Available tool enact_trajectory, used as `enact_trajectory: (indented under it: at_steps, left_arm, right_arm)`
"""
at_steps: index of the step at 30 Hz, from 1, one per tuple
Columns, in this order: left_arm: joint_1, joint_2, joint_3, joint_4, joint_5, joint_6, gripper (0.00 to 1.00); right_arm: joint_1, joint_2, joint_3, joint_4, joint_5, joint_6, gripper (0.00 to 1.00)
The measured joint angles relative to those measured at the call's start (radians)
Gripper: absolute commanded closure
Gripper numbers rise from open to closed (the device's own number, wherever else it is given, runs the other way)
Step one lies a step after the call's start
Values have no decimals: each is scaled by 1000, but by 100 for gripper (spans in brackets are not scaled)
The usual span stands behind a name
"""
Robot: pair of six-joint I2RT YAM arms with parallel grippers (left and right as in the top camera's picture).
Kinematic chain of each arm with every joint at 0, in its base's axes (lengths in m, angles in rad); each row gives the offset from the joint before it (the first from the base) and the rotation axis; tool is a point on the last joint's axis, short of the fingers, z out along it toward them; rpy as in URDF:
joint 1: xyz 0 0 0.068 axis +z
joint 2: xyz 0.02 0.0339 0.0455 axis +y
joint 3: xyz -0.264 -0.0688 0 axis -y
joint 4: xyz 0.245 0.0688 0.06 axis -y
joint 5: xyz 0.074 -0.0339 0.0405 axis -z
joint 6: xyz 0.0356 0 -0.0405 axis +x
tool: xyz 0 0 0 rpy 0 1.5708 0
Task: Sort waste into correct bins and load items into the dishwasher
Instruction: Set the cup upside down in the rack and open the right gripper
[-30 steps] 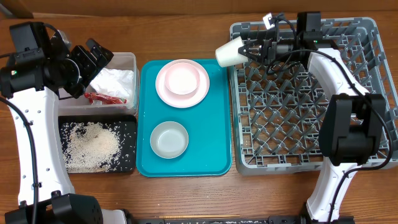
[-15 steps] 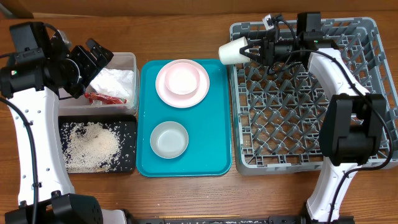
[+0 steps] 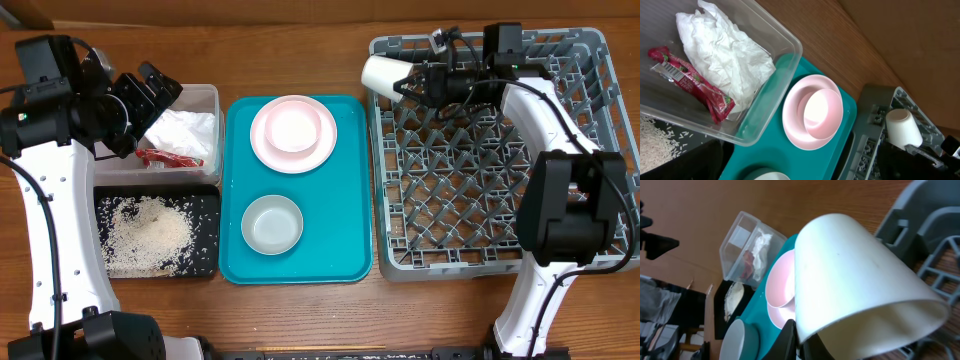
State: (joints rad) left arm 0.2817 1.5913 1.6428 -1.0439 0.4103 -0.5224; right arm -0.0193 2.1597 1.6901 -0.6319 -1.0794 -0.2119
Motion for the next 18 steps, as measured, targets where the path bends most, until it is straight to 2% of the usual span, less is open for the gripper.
enact_trajectory:
  at_steps: [4, 15, 18]
  left_arm:
    - [0, 0, 0, 0, 0, 0, 0]
    - [0, 0, 0, 0, 0, 0, 0]
    - [0, 0, 0, 0, 0, 0, 0]
  right_arm:
    - [-2, 0, 0, -30, 31, -3, 95]
    - [-35, 0, -9, -156, 75, -2, 86]
    - [-64, 0, -12, -195, 94, 3, 77]
